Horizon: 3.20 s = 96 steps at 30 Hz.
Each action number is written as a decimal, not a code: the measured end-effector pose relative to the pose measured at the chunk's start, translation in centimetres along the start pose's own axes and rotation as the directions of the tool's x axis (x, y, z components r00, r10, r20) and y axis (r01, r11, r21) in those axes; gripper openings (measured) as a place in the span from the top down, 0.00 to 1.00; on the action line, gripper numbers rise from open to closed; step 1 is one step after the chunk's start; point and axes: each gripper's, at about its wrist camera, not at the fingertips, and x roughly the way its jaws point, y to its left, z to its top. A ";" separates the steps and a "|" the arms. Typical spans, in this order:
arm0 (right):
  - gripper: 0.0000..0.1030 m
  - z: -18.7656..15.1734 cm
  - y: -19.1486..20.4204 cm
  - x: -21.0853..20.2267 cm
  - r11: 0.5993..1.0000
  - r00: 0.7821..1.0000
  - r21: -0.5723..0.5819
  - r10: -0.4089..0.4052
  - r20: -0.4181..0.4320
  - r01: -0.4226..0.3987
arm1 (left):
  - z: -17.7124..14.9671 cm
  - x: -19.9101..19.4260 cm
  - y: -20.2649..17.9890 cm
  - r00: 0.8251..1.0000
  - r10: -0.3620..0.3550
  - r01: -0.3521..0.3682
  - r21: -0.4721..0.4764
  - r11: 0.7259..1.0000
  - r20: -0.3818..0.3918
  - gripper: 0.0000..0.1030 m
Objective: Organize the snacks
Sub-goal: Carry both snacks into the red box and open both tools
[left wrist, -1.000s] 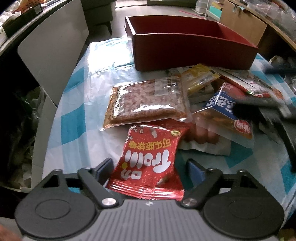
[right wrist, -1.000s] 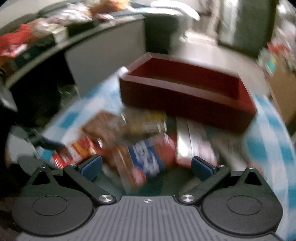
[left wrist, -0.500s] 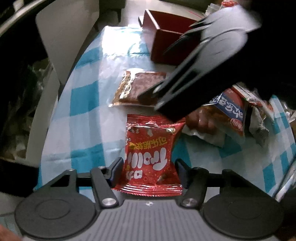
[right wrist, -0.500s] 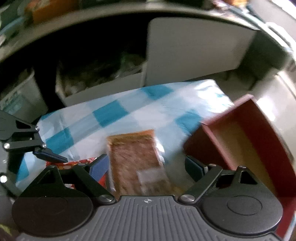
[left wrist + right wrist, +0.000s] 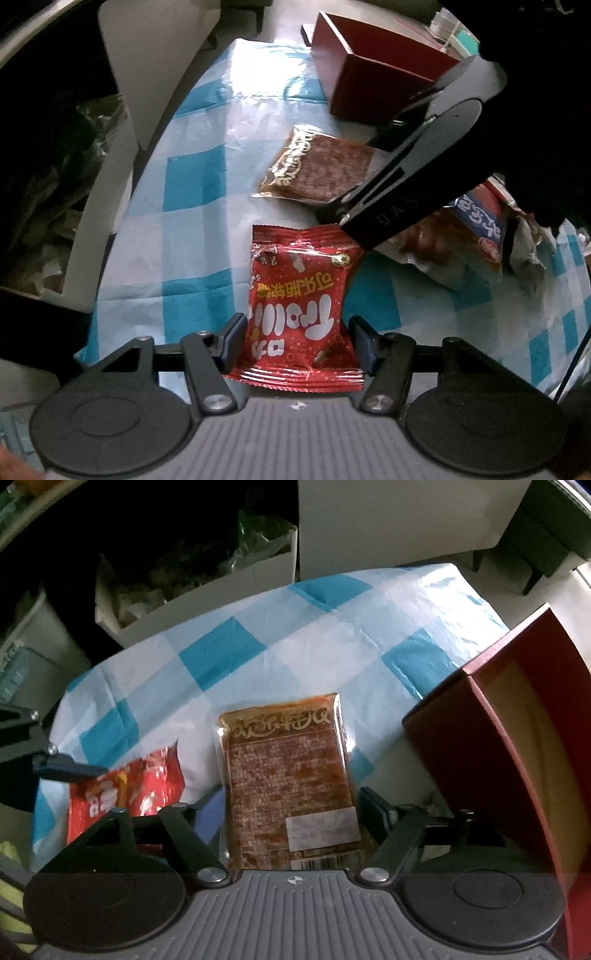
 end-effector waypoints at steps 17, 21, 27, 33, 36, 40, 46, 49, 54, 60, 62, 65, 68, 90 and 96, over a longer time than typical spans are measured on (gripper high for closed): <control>0.26 -5.3 -1.4 -5.4 0.957 0.979 0.278 0.028 0.201 -0.084 | 0.6 -2.6 1.6 0.992 -0.055 0.070 -0.139 0.988 0.112 0.51; 0.26 -8.3 -2.9 -7.9 0.914 0.955 0.383 0.017 0.297 -0.135 | 0.7 -2.4 0.7 0.993 -0.059 0.073 -0.135 0.988 0.104 0.52; 0.26 -12.2 -4.6 -8.7 0.834 0.907 0.496 0.015 0.421 -0.243 | 1.2 -2.7 -0.2 0.988 -0.086 0.107 -0.156 0.982 0.132 0.53; 0.26 -14.3 -5.9 -9.7 0.787 0.865 0.534 -0.003 0.502 -0.308 | 3.4 -4.3 -2.2 0.967 -0.137 0.173 -0.158 0.972 0.216 0.53; 0.26 -14.9 -6.9 -11.1 0.774 0.837 0.542 -0.028 0.547 -0.328 | 5.2 -5.1 -3.7 0.953 -0.157 0.196 -0.132 0.972 0.259 0.53; 0.26 -14.9 -8.7 -12.7 0.759 0.801 0.559 -0.084 0.593 -0.334 | 9.0 -5.3 -5.9 0.937 -0.154 0.191 -0.090 0.978 0.314 0.53; 0.26 -14.3 -12.9 -13.1 0.723 0.781 0.614 -0.168 0.601 -0.317 | 14.5 -4.1 -8.1 0.919 -0.111 0.148 -0.071 0.986 0.379 0.53; 0.26 -14.3 -15.1 -12.5 0.696 0.785 0.650 -0.202 0.586 -0.305 | 17.0 -2.4 -9.0 0.920 -0.084 0.120 -0.072 0.990 0.382 0.53; 0.26 -13.5 -18.3 -10.7 0.666 0.804 0.693 -0.236 0.546 -0.276 | 19.3 0.5 -10.5 0.928 -0.022 0.045 -0.054 0.998 0.372 0.53; 0.26 -11.6 -20.2 -7.1 0.669 0.847 0.713 -0.239 0.475 -0.211 | 20.6 4.4 -11.0 0.947 0.038 -0.019 -0.061 0.998 0.318 0.53; 0.26 -11.6 -20.5 -6.2 0.669 0.861 0.718 -0.238 0.450 -0.190 | 20.8 5.3 -11.0 0.950 0.068 -0.051 -0.065 0.997 0.306 0.53; 0.26 -11.3 -20.9 -4.8 0.665 0.874 0.728 -0.241 0.422 -0.168 | 20.9 6.5 -10.9 0.956 0.090 -0.074 -0.067 0.995 0.278 0.53; 0.25 -10.9 -21.1 -4.2 0.665 0.881 0.733 -0.252 0.401 -0.143 | 20.8 7.4 -11.2 0.958 0.114 -0.103 -0.056 0.993 0.264 0.53; 0.16 -9.5 -20.5 -3.2 0.681 0.888 0.732 -0.344 0.306 0.011 | 20.3 5.9 -11.7 0.946 0.126 -0.120 -0.039 0.992 0.298 0.43; 0.16 -9.4 -19.3 -4.7 0.698 0.880 0.714 -0.372 0.295 0.056 | 19.1 4.2 -11.6 0.945 0.100 -0.096 -0.029 0.995 0.311 0.42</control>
